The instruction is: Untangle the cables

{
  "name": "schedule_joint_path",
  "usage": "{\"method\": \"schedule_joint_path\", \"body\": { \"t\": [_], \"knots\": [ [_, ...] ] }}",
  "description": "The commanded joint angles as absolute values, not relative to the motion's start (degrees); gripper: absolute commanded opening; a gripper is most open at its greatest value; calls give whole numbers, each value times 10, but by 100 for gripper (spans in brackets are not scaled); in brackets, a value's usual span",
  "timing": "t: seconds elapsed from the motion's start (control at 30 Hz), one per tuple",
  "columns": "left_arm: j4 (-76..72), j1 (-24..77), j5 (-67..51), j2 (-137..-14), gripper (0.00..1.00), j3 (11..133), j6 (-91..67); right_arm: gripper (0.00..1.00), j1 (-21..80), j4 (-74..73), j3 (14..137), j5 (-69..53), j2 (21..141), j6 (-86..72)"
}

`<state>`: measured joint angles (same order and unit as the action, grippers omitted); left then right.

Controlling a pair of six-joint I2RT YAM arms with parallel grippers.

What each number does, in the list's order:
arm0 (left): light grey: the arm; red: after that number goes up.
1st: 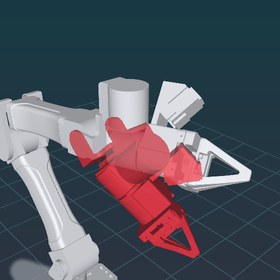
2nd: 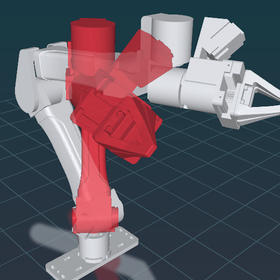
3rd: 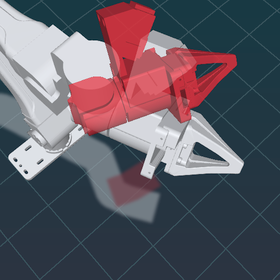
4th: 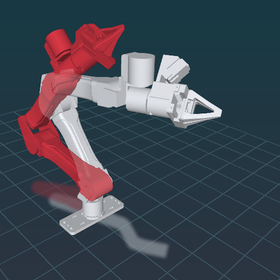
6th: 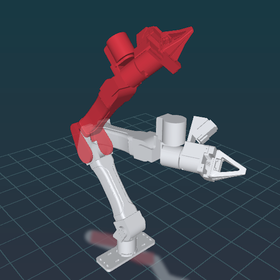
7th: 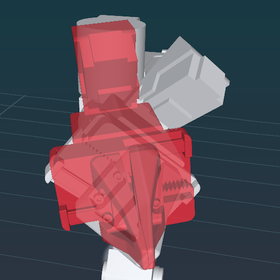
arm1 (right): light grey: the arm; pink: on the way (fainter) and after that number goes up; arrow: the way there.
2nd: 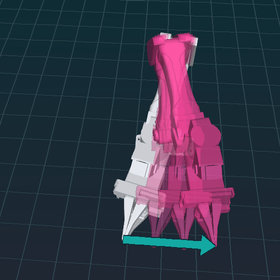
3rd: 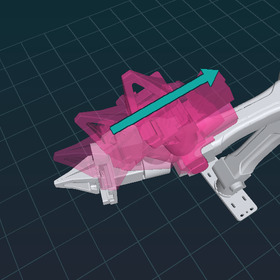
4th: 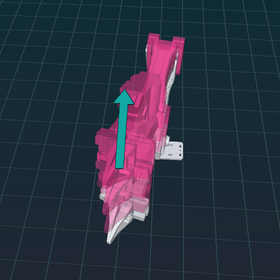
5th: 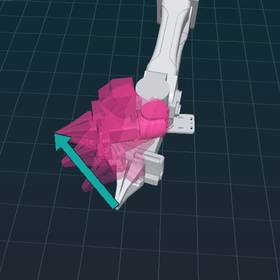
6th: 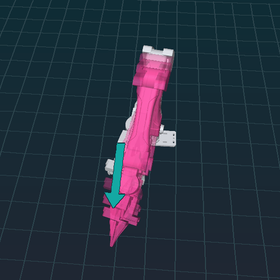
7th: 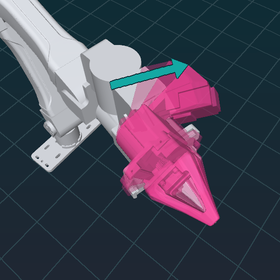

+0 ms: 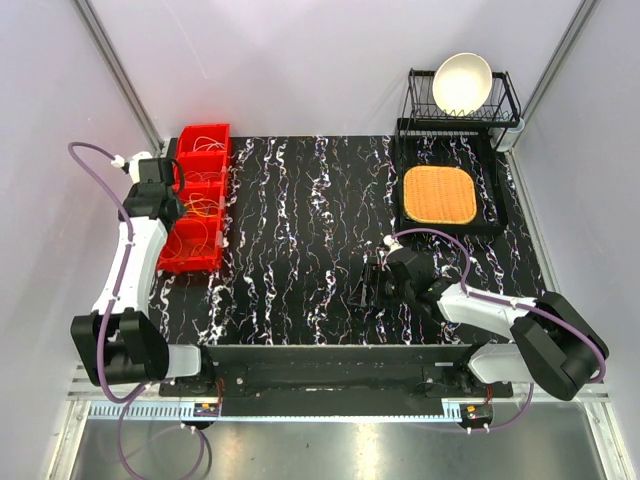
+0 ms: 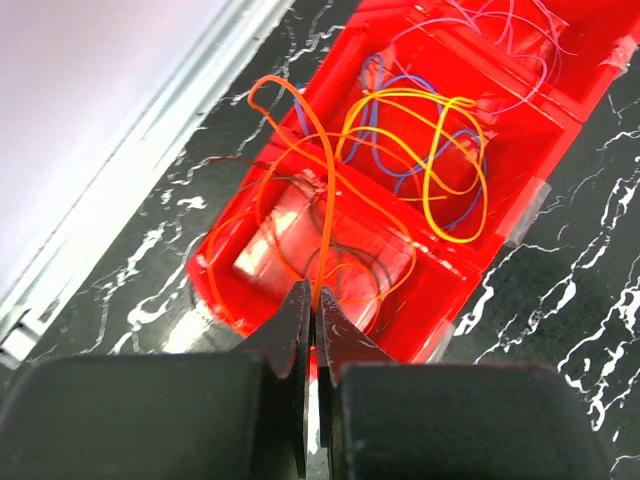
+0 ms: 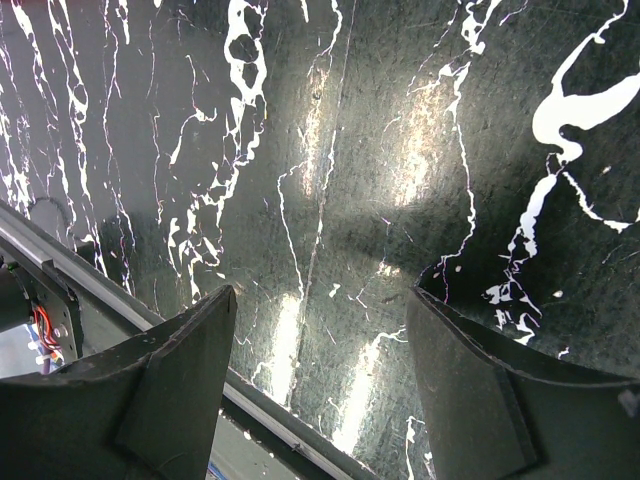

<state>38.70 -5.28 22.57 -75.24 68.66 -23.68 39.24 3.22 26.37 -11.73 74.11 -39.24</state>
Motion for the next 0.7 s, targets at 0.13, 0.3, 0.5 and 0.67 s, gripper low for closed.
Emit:
{"method": "schedule_joint_path", "body": {
  "t": [0.13,0.3,0.5,0.67],
  "knots": [
    [271,-55,227,-759,0,615,-333,74,387,49,268,-127,745,-388],
    [215,-54,212,-759,0,564,-423,74,387,48,271,-127,747,-389],
    [187,-40,211,-758,0,477,-478,74,386,49,271,-125,748,-389],
    [158,-38,199,-752,0,453,-473,74,385,49,272,-126,750,-389]
  ]
}}
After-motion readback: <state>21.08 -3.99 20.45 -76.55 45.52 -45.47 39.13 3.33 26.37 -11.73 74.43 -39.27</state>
